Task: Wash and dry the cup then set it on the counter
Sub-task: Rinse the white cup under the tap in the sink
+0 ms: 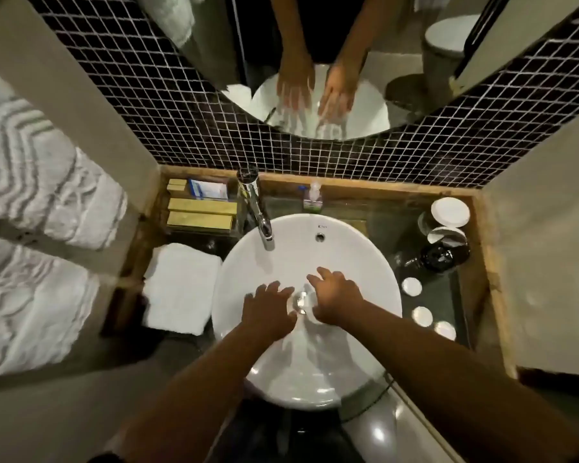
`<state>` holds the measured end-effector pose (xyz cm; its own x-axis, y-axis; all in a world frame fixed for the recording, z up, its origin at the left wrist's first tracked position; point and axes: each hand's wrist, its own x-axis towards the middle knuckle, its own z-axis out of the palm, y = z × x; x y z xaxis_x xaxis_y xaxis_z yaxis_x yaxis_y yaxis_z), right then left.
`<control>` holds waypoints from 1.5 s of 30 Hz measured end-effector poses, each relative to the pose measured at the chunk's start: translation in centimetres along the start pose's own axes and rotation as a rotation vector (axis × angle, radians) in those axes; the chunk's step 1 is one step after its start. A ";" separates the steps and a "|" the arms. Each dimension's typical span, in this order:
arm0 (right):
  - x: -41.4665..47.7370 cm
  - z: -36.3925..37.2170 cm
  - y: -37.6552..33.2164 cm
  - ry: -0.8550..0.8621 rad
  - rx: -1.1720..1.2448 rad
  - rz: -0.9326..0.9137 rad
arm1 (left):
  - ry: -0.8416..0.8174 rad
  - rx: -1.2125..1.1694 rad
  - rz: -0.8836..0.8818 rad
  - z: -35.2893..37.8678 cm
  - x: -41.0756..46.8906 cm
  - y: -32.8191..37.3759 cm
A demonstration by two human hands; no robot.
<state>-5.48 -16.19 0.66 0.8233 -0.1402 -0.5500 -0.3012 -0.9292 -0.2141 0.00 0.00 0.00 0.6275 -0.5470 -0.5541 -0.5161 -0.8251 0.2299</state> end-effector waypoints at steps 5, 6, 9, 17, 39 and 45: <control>2.7 5.2 2.0 -0.129 0.028 0.084 | -0.002 -0.020 -0.065 3.0 4.0 -0.4; 3.3 6.1 2.3 -0.131 0.025 0.100 | -0.015 -0.017 -0.058 3.6 4.9 -0.4; 4.9 8.6 3.9 -0.117 -0.043 0.080 | -0.025 0.022 -0.032 5.3 7.1 -0.8; 7.3 10.8 5.3 -0.063 -0.238 -0.180 | 0.035 -0.088 0.121 8.3 9.1 -1.9; 4.5 1.9 -1.8 0.034 -0.781 0.085 | 0.115 -0.342 0.112 5.1 4.0 -5.6; 3.2 -1.3 -3.8 0.077 -0.421 0.119 | 0.012 -0.482 0.087 2.8 2.6 -5.6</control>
<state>-1.06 -13.58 0.78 0.8331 -0.2648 -0.4855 -0.1872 -0.9611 0.2030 2.93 3.60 -4.94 0.6023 -0.6162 -0.5075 -0.2400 -0.7461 0.6211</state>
